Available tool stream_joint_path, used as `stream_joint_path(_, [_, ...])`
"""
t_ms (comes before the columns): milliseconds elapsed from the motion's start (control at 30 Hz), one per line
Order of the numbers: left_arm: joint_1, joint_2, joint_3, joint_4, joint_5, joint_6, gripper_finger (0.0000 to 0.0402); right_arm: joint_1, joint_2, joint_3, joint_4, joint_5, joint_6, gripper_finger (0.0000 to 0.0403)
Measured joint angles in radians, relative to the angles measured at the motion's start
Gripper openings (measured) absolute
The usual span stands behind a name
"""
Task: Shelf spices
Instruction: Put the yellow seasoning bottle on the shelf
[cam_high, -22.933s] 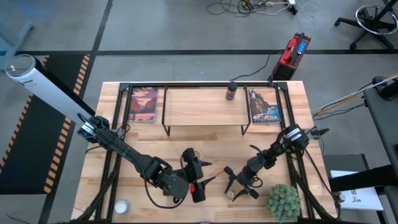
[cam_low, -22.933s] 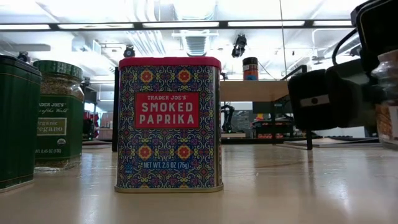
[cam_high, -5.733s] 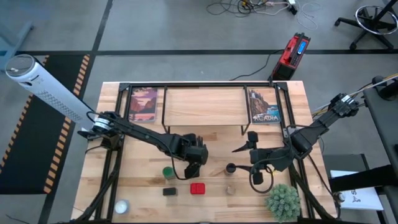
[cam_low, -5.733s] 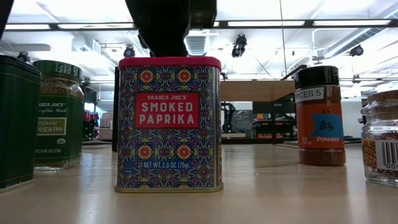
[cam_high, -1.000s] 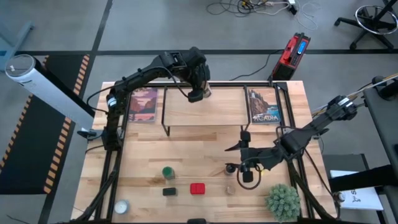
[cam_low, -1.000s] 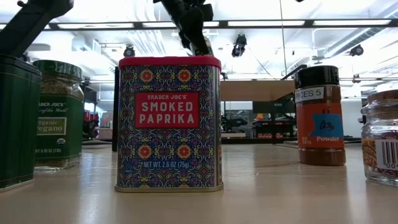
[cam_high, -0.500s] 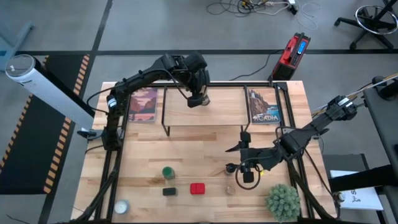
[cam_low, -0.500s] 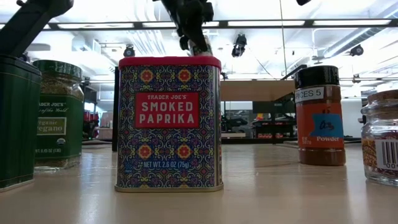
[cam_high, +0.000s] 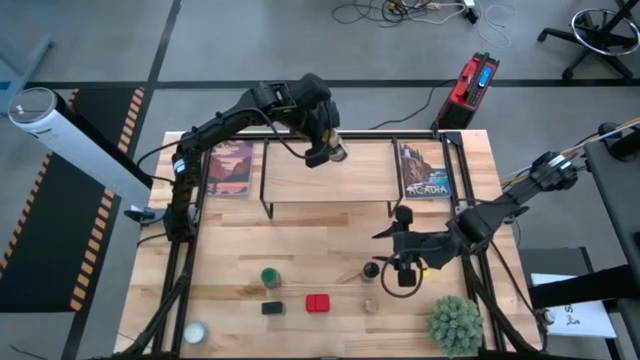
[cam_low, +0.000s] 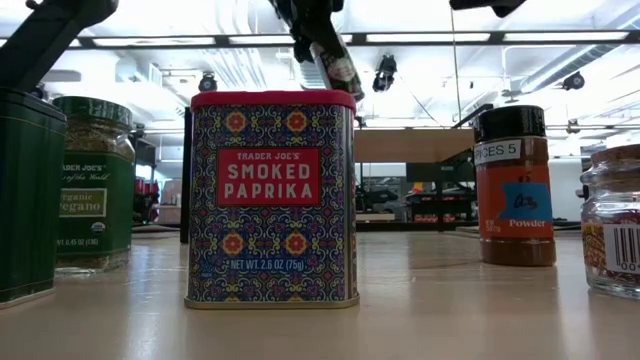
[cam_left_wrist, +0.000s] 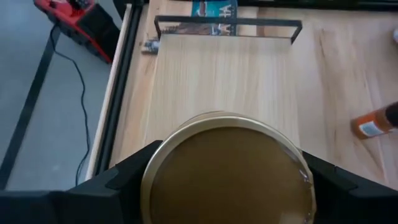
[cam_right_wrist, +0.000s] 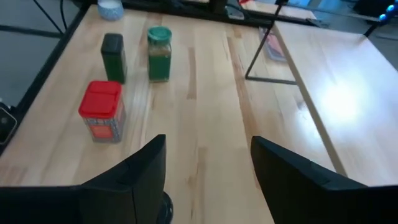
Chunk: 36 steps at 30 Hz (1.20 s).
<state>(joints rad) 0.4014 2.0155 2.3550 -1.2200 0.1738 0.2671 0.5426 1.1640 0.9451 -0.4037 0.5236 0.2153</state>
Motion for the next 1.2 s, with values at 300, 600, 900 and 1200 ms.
stream_joint_path(300, [-0.01,0.044,-0.013,-0.062,-0.003,0.0,0.0269,0.0,-0.033,0.0,0.004,0.0,0.006,0.0224])
stream_joint_path(600, [-0.012,0.072,-0.013,-0.082,-0.005,0.007,0.0269,0.0,-0.025,-0.019,-0.002,-0.008,0.028,0.0216])
stream_joint_path(900, [-0.012,0.073,-0.014,-0.125,-0.003,0.008,0.027,0.003,-0.025,-0.05,0.072,-0.008,0.013,0.0224])
stream_joint_path(1200, [-0.019,0.073,-0.058,-0.108,-0.007,0.016,0.0271,0.003,-0.025,-0.073,0.098,-0.012,0.016,0.0214])
